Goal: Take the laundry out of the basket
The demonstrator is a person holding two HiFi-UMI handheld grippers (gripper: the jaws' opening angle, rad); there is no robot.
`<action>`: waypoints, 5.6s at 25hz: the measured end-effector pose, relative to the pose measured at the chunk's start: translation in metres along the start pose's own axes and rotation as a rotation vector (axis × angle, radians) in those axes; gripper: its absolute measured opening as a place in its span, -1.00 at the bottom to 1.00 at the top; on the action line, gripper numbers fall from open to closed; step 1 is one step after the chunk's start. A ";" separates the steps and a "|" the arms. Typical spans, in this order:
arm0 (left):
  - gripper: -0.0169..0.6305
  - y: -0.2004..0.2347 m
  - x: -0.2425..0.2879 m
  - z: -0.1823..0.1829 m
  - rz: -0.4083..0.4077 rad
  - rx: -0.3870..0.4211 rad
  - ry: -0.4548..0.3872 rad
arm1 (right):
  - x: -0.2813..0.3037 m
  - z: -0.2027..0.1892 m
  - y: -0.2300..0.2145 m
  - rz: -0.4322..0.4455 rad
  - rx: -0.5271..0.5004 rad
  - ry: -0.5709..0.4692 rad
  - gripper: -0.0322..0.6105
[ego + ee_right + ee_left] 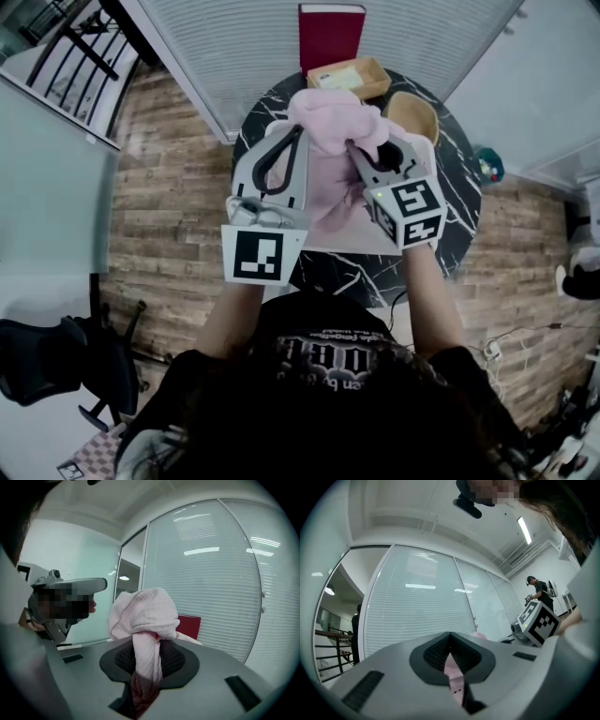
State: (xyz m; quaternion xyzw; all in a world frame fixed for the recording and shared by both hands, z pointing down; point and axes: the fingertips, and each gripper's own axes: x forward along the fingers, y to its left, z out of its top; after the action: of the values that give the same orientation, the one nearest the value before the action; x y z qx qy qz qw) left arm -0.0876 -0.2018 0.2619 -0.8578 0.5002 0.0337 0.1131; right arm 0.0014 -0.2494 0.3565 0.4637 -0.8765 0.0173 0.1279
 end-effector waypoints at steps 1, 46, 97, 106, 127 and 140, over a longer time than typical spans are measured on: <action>-0.95 0.000 0.001 0.001 0.003 -0.003 -0.004 | -0.002 0.006 0.000 -0.003 -0.002 -0.012 -0.56; -0.95 -0.071 -0.005 0.073 -0.065 -0.042 -0.117 | -0.159 0.098 -0.037 -0.311 -0.027 -0.288 -0.56; -0.95 -0.261 0.075 0.093 0.097 0.008 -0.118 | -0.298 0.064 -0.219 -0.246 -0.033 -0.403 -0.56; -0.95 -0.289 0.093 0.094 0.072 -0.001 -0.126 | -0.322 0.051 -0.250 -0.295 -0.031 -0.392 -0.56; -0.95 -0.347 0.118 0.067 -0.053 -0.018 -0.087 | -0.351 -0.004 -0.273 -0.391 -0.009 -0.357 -0.56; -0.95 -0.360 0.117 0.043 -0.075 0.004 -0.055 | -0.360 -0.028 -0.271 -0.396 0.005 -0.361 -0.55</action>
State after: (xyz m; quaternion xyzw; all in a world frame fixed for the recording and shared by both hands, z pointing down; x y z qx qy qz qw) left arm 0.2852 -0.1210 0.2582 -0.8745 0.4644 0.0519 0.1297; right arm 0.4221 -0.1084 0.2728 0.6221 -0.7773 -0.0890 -0.0306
